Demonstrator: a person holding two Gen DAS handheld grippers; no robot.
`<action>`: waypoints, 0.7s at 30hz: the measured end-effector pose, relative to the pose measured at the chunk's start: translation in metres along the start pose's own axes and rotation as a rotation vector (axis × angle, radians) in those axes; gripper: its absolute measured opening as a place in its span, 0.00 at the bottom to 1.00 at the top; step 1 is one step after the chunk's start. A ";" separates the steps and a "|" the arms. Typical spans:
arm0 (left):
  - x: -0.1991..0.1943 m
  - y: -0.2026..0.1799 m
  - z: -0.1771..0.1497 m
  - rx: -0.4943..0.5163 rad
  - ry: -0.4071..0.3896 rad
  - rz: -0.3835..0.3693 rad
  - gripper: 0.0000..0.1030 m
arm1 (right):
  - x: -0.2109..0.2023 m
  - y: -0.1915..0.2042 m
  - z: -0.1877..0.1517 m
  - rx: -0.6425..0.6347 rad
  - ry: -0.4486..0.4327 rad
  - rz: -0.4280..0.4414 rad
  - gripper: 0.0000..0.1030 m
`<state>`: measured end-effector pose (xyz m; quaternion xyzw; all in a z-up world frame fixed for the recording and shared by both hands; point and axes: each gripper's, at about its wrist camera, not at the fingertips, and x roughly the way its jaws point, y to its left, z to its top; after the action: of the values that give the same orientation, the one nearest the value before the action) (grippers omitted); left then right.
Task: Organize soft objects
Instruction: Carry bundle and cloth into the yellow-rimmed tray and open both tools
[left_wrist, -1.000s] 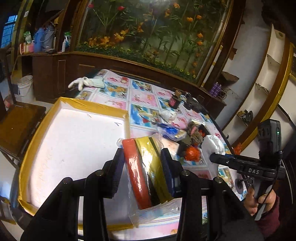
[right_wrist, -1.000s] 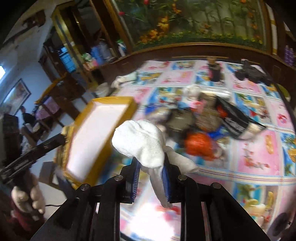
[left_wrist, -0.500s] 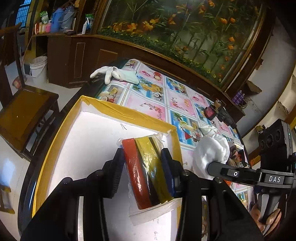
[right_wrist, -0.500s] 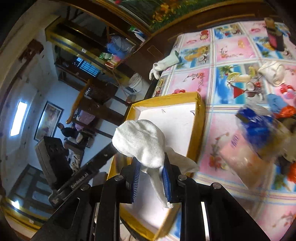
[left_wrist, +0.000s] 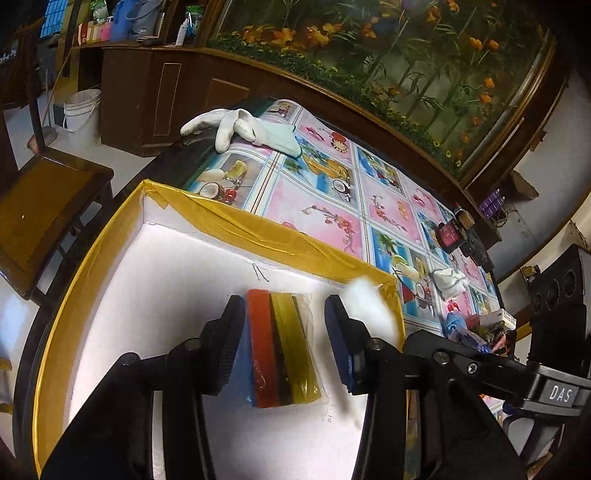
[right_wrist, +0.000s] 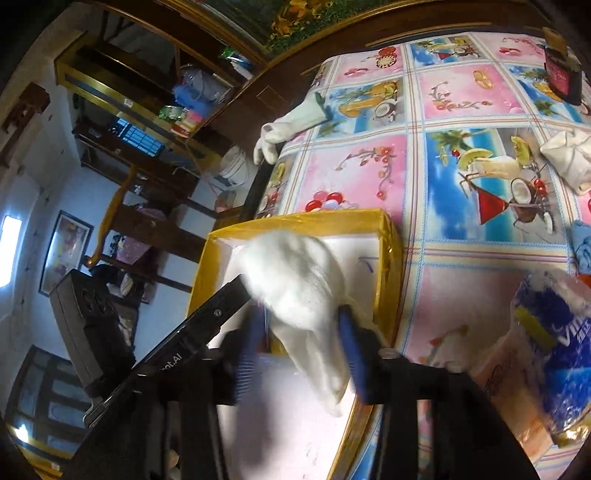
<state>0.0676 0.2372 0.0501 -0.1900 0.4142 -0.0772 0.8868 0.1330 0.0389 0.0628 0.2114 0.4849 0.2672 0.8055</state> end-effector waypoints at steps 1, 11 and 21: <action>0.001 0.000 0.000 -0.003 0.004 0.001 0.42 | 0.006 0.009 0.002 -0.001 -0.010 -0.014 0.65; -0.016 -0.002 -0.034 -0.011 0.013 0.021 0.49 | -0.056 0.025 -0.041 -0.158 -0.134 -0.116 0.68; -0.029 0.007 -0.070 -0.049 0.046 0.023 0.49 | -0.132 0.011 -0.108 -0.204 -0.206 -0.150 0.70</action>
<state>-0.0040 0.2332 0.0267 -0.2051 0.4385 -0.0610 0.8729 -0.0170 -0.0274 0.1102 0.1180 0.3845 0.2309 0.8860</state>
